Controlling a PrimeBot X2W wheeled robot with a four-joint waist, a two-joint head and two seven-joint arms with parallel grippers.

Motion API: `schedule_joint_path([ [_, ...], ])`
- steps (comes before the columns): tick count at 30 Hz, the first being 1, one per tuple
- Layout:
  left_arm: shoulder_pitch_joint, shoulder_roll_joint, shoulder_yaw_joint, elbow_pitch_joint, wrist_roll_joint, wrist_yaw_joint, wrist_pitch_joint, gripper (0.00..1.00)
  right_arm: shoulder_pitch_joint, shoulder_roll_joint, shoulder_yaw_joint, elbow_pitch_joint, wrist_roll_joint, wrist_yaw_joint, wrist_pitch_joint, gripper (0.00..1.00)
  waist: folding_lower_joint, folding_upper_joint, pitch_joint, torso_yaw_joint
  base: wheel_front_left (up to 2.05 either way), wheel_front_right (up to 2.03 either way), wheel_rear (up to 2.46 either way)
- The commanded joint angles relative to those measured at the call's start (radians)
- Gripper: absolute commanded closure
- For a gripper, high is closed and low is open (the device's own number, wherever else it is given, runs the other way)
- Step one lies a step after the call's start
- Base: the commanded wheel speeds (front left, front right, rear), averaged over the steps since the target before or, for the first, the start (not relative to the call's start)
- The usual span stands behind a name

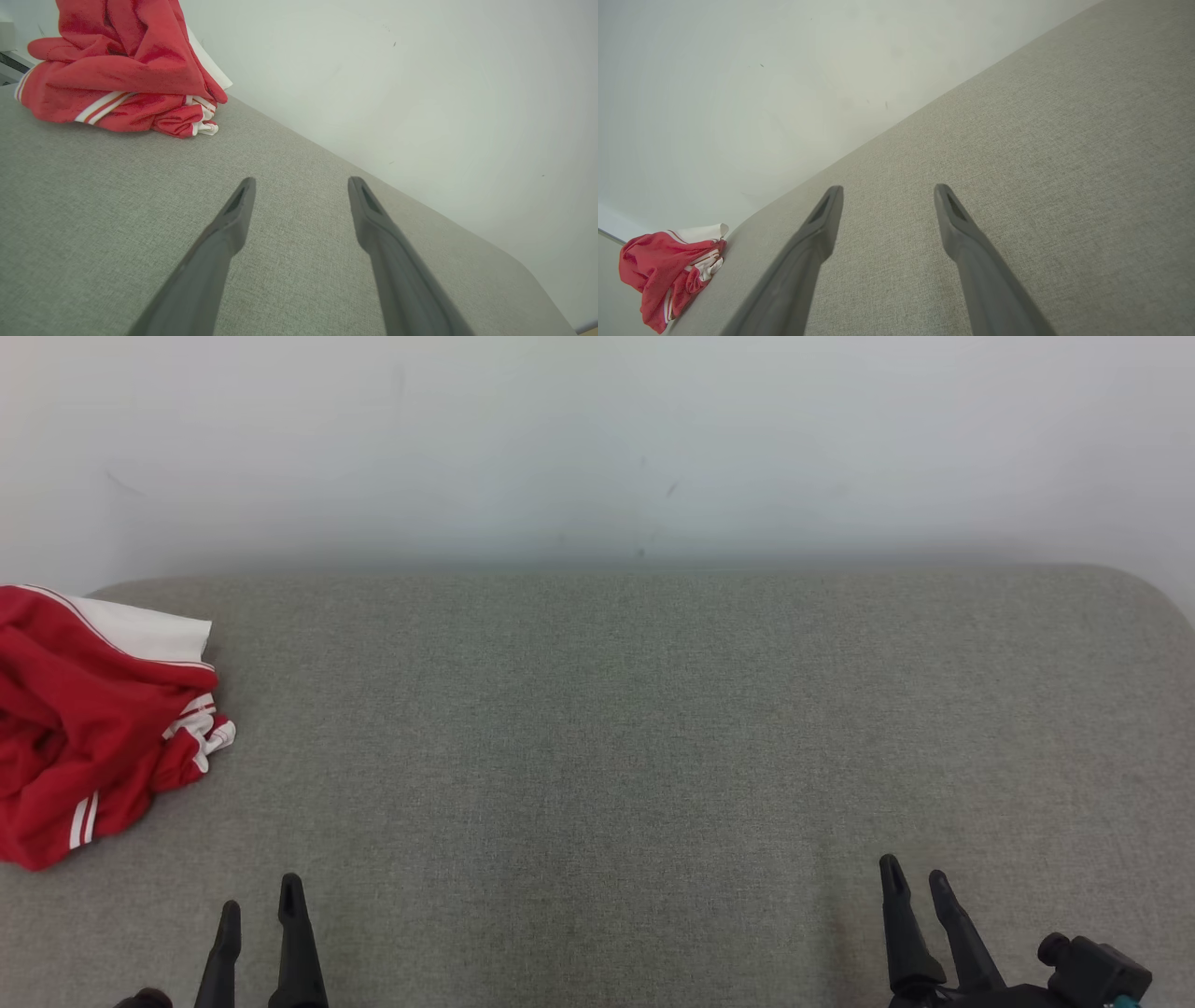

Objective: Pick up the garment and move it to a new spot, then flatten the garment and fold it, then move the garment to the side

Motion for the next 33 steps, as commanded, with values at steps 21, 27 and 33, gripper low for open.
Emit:
schedule_joint_path([
  [21,-0.013,0.02,-0.006,-0.002,0.248,0.011,-0.058,0.0,-0.022,-0.002,0.003,0.016,-0.243,-0.001,-0.06,0.0,0.0,0.0,-0.007,0.003,0.0,0.0,0.0],
  [27,-0.013,0.024,-0.02,-0.005,0.301,-0.008,-0.071,0.0,-0.024,-0.002,-0.002,0.022,-0.296,-0.001,-0.073,0.0,0.0,0.0,-0.01,0.006,0.0,0.0,0.0],
  [33,-0.011,0.031,-0.024,-0.005,0.352,-0.033,-0.083,0.0,-0.022,-0.002,-0.004,0.019,-0.338,-0.001,-0.086,0.0,0.0,0.0,-0.012,0.007,0.0,0.0,0.0],
])
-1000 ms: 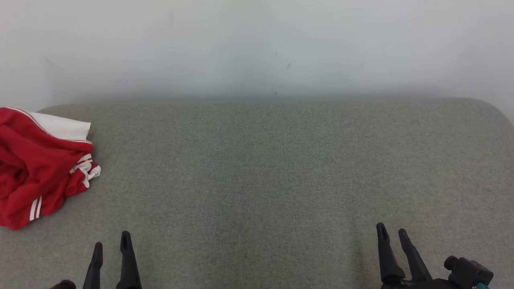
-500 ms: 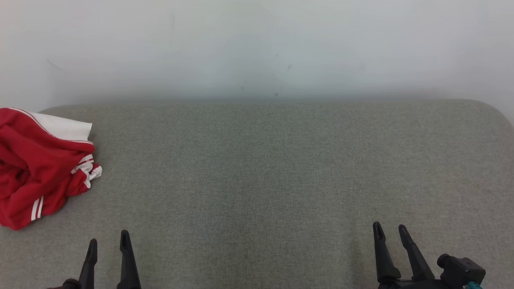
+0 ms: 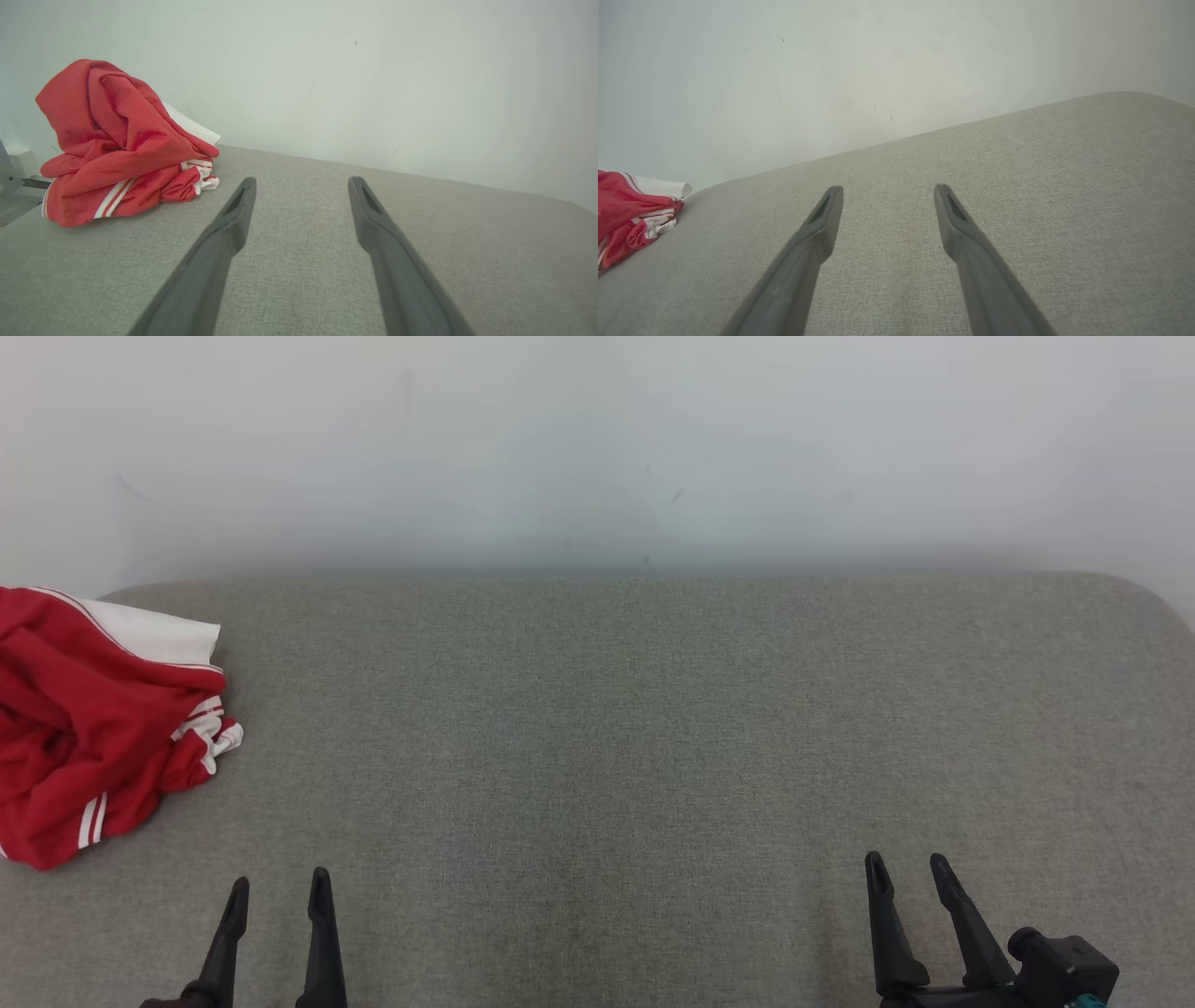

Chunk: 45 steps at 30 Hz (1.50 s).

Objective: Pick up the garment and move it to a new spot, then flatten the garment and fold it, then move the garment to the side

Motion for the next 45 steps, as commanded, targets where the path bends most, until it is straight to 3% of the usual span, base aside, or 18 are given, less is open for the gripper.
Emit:
schedule_joint_path([
  [1,-0.01,0.006,0.002,-0.005,0.031,-0.007,-0.01,0.0,-0.006,-0.002,-0.003,-0.006,-0.024,-0.001,-0.011,0.0,0.0,0.0,-0.001,0.0,0.0,0.0,0.0],
  [10,-0.005,0.007,0.015,0.006,0.102,-0.027,-0.027,0.0,-0.001,-0.002,-0.012,-0.013,-0.085,-0.001,-0.028,0.0,0.0,0.0,-0.004,0.004,0.0,0.0,0.0],
  [29,0.007,-0.01,0.05,0.051,0.237,-0.018,-0.059,0.0,0.018,-0.002,-0.019,-0.016,-0.245,-0.002,-0.063,0.0,0.0,0.0,-0.013,0.006,0.0,0.0,0.0],
  [45,0.003,-0.016,0.083,0.069,0.212,-0.032,-0.057,0.0,0.016,-0.002,-0.061,-0.014,-0.2,-0.002,-0.06,0.0,0.0,0.0,-0.01,-0.007,0.0,0.0,0.0],
])
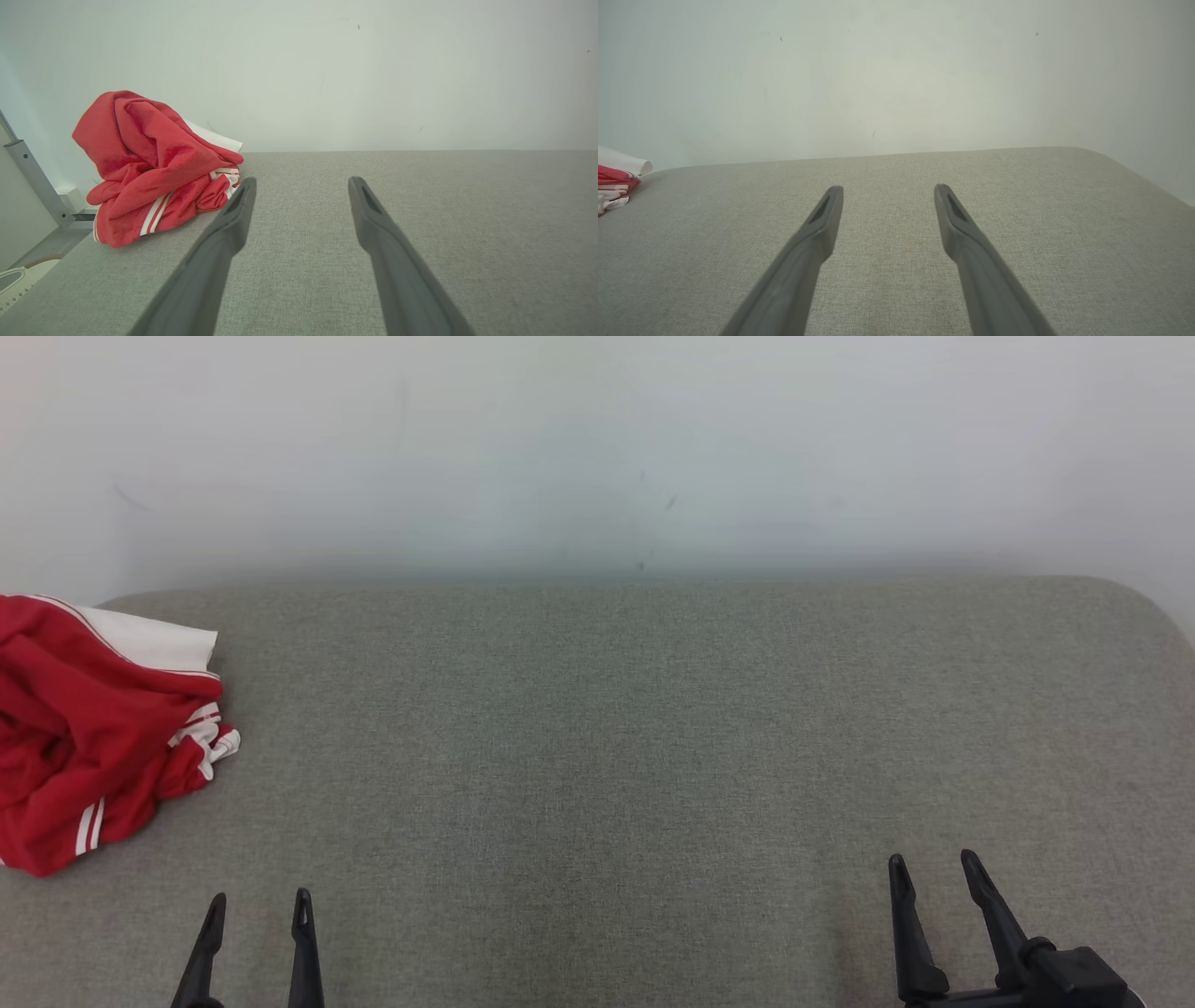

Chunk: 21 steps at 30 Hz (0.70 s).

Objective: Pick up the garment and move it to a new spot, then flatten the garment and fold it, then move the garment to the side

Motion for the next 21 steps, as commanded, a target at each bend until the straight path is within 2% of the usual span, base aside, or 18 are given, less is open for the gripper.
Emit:
schedule_joint_path([
  [1,-0.001,-0.002,0.002,0.004,-0.001,-0.001,-0.003,0.0,-0.002,-0.001,-0.001,0.001,0.004,-0.002,-0.001,0.0,0.0,0.0,0.001,-0.001,0.0,0.0,0.0],
  [21,-0.004,-0.003,0.007,0.005,-0.018,-0.004,-0.003,0.0,0.002,-0.001,-0.001,0.004,0.017,-0.002,-0.001,0.0,0.0,0.0,0.005,0.001,0.0,0.0,0.0],
])
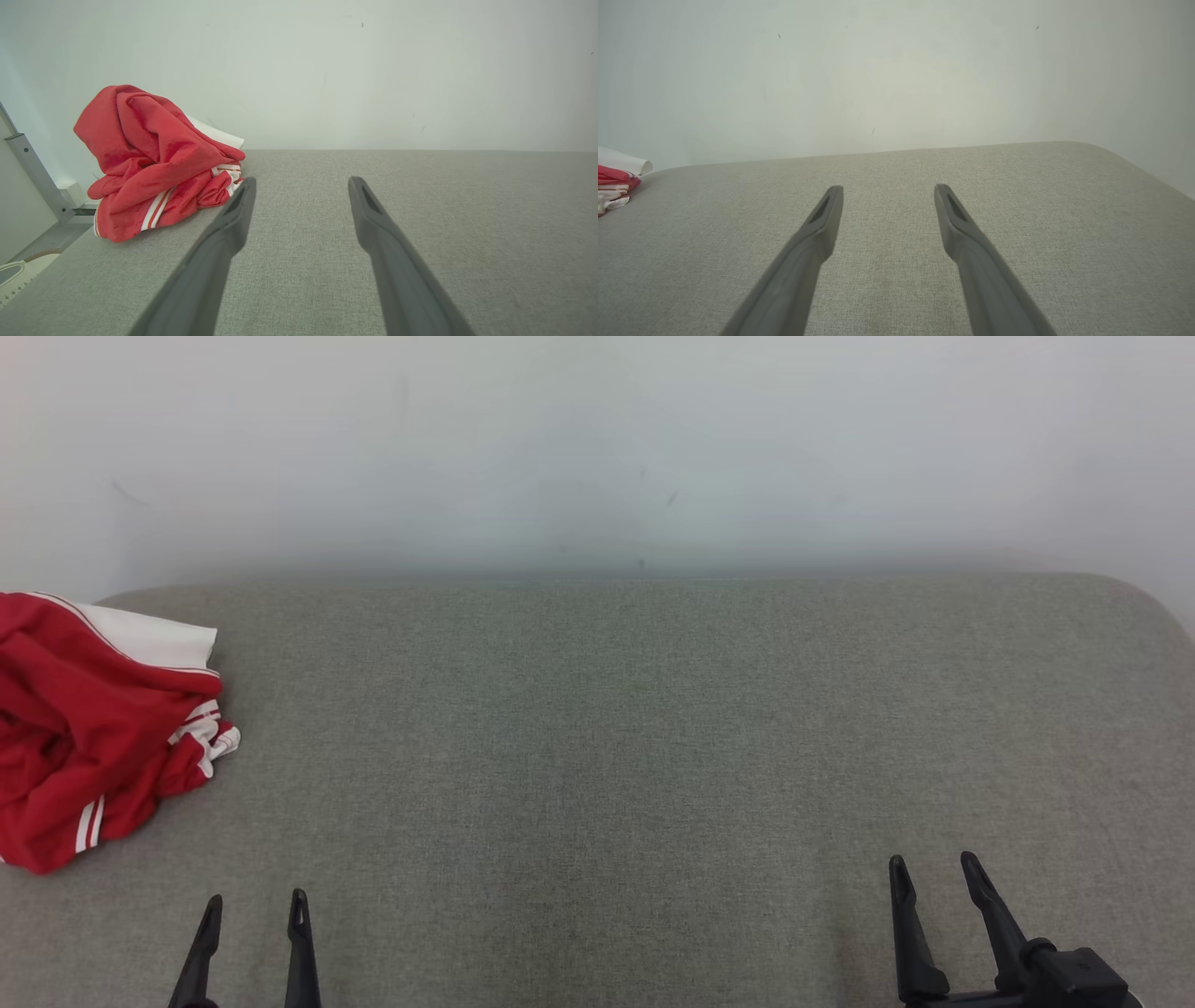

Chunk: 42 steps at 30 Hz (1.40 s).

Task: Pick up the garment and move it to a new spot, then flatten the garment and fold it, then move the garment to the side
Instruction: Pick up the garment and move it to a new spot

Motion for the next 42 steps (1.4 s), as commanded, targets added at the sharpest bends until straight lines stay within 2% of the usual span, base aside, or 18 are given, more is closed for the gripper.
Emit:
schedule_joint_path([
  [1,-0.002,-0.001,0.001,0.001,-0.007,-0.001,-0.003,0.0,0.002,-0.001,0.0,-0.001,0.006,-0.002,-0.001,0.0,0.0,-0.0001,0.0,0.001,0.0,0.0,0.0],
  [8,-0.006,-0.001,0.001,0.002,-0.009,-0.002,-0.003,0.0,0.01,-0.001,0.0,0.0,0.013,-0.002,-0.001,0.0,0.0,-0.0001,-0.001,0.027,0.0,0.0,0.0],
  [13,0.0,-0.001,0.006,0.001,-0.012,0.002,-0.003,0.0,0.015,-0.001,0.003,0.002,0.021,-0.002,-0.001,0.0,0.0,-0.0001,-0.003,0.071,0.0,0.0,0.0],
  [33,0.018,-0.001,0.042,0.004,-0.011,0.0,-0.003,0.0,0.026,-0.001,0.02,0.011,0.031,-0.002,-0.001,0.0,0.0,-0.0001,-0.023,0.336,0.0,0.0,0.0],
  [42,0.04,-0.001,0.059,-0.006,-0.009,0.011,-0.003,0.0,0.025,-0.001,0.037,0.013,0.037,-0.002,-0.001,0.0,0.0,-0.0001,-0.03,0.424,0.0,0.0,0.0],
])
